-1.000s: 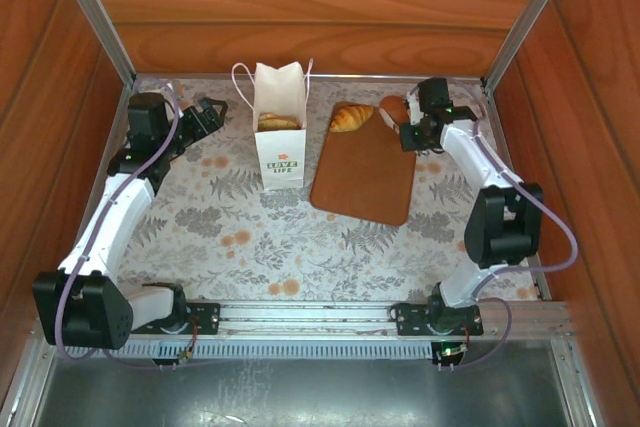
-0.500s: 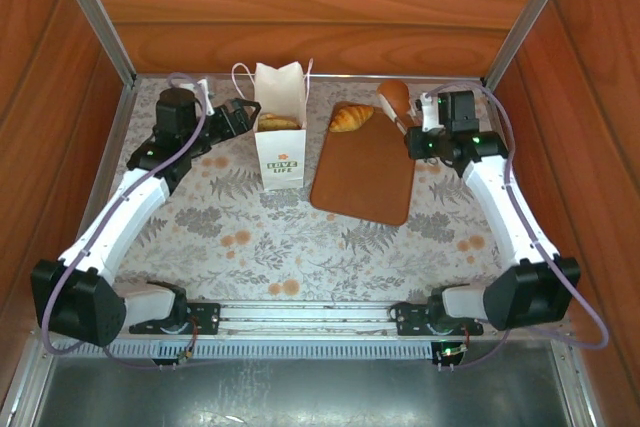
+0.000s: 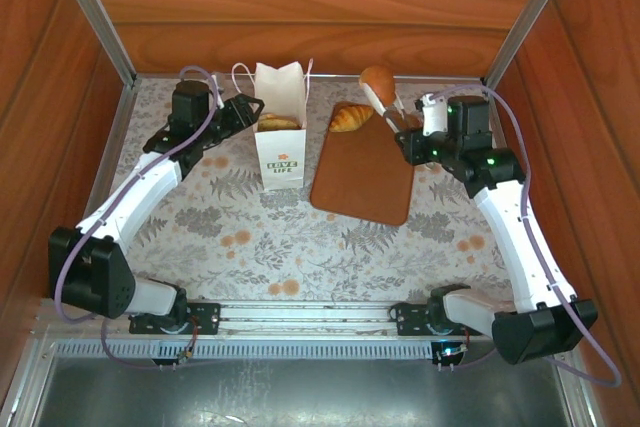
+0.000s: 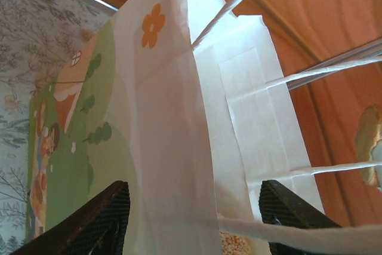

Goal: Place the fake bread into the paper bag

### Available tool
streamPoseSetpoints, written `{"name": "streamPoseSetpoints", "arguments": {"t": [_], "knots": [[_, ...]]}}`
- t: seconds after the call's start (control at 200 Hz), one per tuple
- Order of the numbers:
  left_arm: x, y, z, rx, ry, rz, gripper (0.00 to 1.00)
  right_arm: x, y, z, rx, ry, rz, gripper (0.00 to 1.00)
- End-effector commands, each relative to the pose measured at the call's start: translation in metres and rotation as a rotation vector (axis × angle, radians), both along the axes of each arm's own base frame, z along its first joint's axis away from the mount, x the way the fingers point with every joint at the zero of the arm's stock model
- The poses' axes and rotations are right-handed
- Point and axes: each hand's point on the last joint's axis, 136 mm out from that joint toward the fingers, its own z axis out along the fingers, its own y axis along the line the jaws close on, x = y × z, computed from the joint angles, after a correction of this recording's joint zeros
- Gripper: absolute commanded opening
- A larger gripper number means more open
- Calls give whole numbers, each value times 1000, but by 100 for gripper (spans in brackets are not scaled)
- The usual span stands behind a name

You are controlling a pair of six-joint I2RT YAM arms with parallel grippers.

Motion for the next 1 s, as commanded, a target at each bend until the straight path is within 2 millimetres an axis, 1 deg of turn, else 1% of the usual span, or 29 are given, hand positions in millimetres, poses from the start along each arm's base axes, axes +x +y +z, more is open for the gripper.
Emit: {"name": "streamPoseSetpoints", "arguments": {"t": [0.0, 0.11, 0.285, 0.375, 0.45, 0.56, 0.645, 0.75, 0.9, 0.995], "knots": [[5, -7, 20, -50, -32, -15, 54, -4, 16, 40, 70, -107, 57, 43], [5, -8, 18, -57, -24, -11, 49, -9, 29, 58, 90, -151, 98, 43], [4, -8, 18, -67, -16, -8, 45, -16, 54, 87, 122, -244, 179, 43], [3, -8, 18, -66, -19, -11, 40, -19, 67, 102, 127, -296, 223, 43], [3, -7, 20, -62, -29, -6, 39, -22, 79, 115, 133, -339, 260, 43], [1, -4, 23, -53, -45, 0, 35, -24, 98, 127, 144, -374, 314, 42], [0, -1, 24, -44, -53, 12, 33, -23, 115, 131, 159, -380, 348, 42], [-3, 1, 24, -31, -64, 15, 30, -24, 140, 128, 173, -368, 410, 42], [-4, 5, 21, -17, -64, 27, 26, -13, 169, 118, 204, -299, 420, 42], [-4, 5, 21, -15, -65, 26, 24, -4, 183, 112, 235, -256, 409, 41]]}}
